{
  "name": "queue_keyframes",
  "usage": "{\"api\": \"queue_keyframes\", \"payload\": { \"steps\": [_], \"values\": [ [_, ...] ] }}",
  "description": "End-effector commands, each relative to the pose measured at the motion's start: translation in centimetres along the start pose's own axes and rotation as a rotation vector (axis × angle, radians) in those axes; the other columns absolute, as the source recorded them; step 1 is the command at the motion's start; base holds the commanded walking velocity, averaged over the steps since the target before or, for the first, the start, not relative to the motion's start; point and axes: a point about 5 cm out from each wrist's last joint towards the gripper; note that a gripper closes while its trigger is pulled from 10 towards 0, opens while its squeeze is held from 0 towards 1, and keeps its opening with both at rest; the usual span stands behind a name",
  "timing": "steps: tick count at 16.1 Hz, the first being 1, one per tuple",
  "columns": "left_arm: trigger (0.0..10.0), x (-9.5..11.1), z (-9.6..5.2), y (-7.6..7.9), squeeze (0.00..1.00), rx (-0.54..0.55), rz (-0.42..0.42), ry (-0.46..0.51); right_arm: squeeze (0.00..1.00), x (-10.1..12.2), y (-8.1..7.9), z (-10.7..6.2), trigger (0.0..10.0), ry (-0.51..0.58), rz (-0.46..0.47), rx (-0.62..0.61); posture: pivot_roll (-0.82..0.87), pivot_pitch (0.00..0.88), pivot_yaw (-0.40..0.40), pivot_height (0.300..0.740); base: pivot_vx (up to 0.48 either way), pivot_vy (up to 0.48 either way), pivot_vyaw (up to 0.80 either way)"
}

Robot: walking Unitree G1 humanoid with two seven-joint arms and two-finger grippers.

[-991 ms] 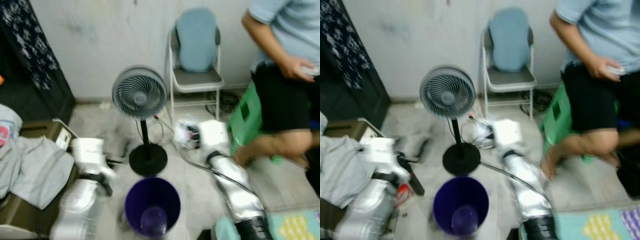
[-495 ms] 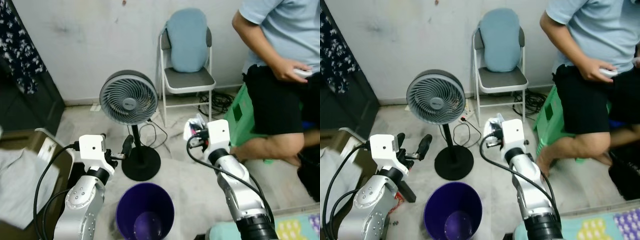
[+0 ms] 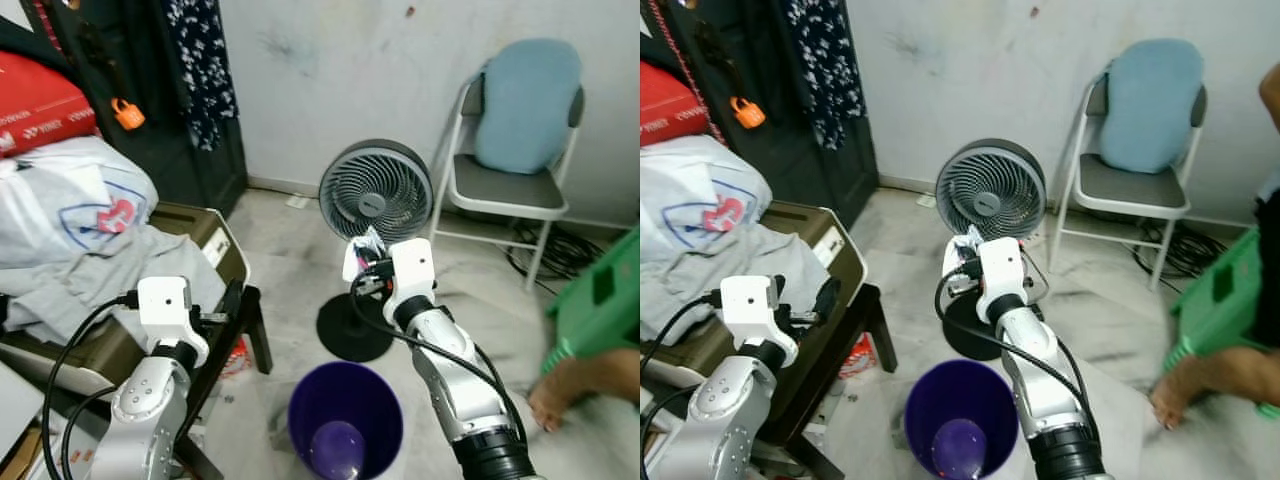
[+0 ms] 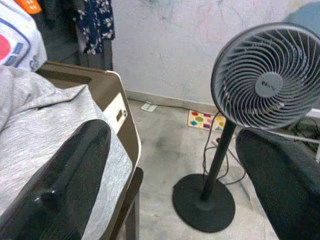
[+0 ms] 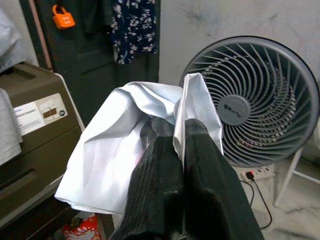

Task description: Clean up the room

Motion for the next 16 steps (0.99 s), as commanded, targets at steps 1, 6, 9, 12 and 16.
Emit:
{"api": "queue_keyframes", "payload": {
  "steps": [1,6,9,12,16],
  "values": [
    [10.0,0.3,0.3,-0.4,0.00,-0.002,0.036,-0.003,0.00,0.1,-0.1,0.3,10.0,-0.004,0.014,-0.012,-0.09,0.000,0.024,0.740,0.000,0.000,0.00],
    [10.0,0.0,0.4,-0.7,0.00,-0.031,0.073,-0.028,0.00,-1.5,-1.7,2.0,10.0,-0.172,0.081,-0.091,-0.08,0.000,0.028,0.740,0.000,0.000,0.00],
    [10.0,0.4,-0.1,-1.4,0.00,-0.017,0.088,-0.026,0.00,-4.1,-3.5,2.7,10.0,-0.372,0.110,-0.112,-0.03,0.000,0.019,0.740,0.000,0.000,0.00],
    [10.0,0.3,-0.9,-2.5,0.00,-0.001,0.091,-0.037,0.00,-4.9,-4.3,2.7,10.0,-0.430,0.122,-0.100,-0.03,0.000,0.018,0.740,0.000,0.000,0.00],
    [10.0,-0.2,-0.5,-1.8,0.00,-0.042,0.083,-0.050,0.00,-6.4,-4.4,2.3,10.0,-0.519,0.134,-0.108,-0.05,0.000,0.027,0.740,0.000,0.000,0.00]
  ]
}}
Point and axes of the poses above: a point about 5 cm out from each wrist's last joint towards the gripper, its own z axis pointing out of the wrist towards the gripper, its own x axis along the axis of the wrist's last joint, y = z × x, and after that the axes turned 4 degrees about -z, right-handed
